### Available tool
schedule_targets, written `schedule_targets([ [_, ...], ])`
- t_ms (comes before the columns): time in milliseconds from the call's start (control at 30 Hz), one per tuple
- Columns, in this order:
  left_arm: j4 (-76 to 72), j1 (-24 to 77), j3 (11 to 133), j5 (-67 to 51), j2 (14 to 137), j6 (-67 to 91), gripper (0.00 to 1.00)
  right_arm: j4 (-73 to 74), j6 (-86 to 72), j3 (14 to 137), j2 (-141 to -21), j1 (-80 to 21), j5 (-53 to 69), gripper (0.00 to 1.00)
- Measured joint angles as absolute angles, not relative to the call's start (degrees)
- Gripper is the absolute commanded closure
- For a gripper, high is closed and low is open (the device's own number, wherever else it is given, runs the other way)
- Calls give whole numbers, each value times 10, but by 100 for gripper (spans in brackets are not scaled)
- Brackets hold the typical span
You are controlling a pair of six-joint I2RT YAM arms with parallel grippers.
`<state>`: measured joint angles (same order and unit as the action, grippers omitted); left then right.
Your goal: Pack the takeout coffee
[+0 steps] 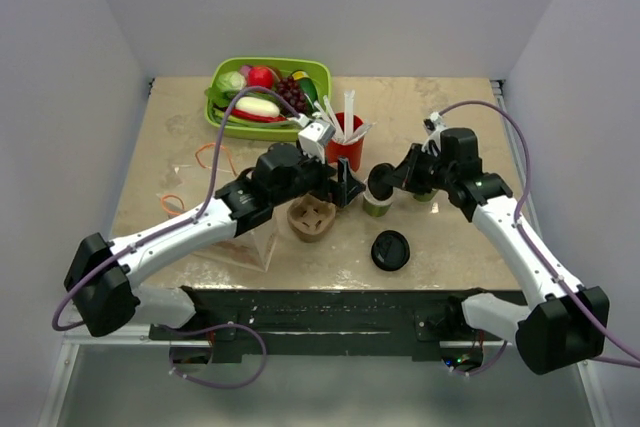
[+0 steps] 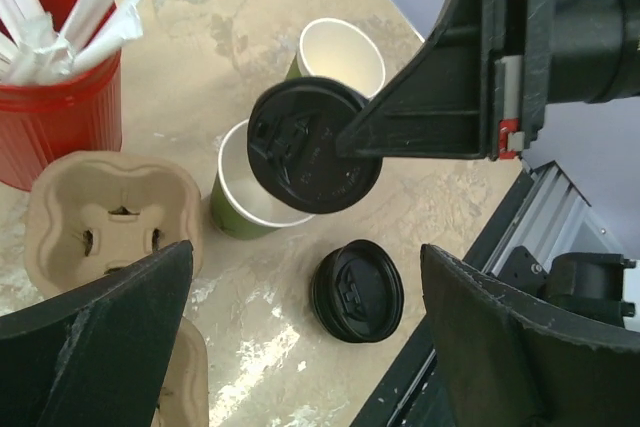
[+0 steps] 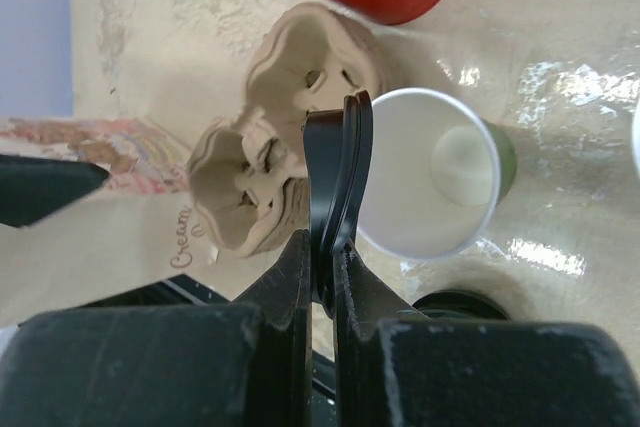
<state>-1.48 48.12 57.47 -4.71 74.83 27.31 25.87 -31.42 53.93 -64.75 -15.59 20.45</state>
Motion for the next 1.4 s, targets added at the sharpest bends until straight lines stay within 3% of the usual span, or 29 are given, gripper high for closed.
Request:
schedule_targets([
  [667, -84, 493, 573, -22, 852, 380, 0, 218, -330, 498, -681, -117, 228, 87],
  [833, -93, 493, 573, -25, 874, 395, 0, 216, -330, 498, -691, -116, 221, 82],
  [1167, -101, 493, 573, -30, 894, 399, 0, 229, -330, 499, -701, -115, 205, 61],
  [1400, -93, 497, 576, -20, 899, 399, 0, 248, -328, 506, -701, -114, 184, 57],
])
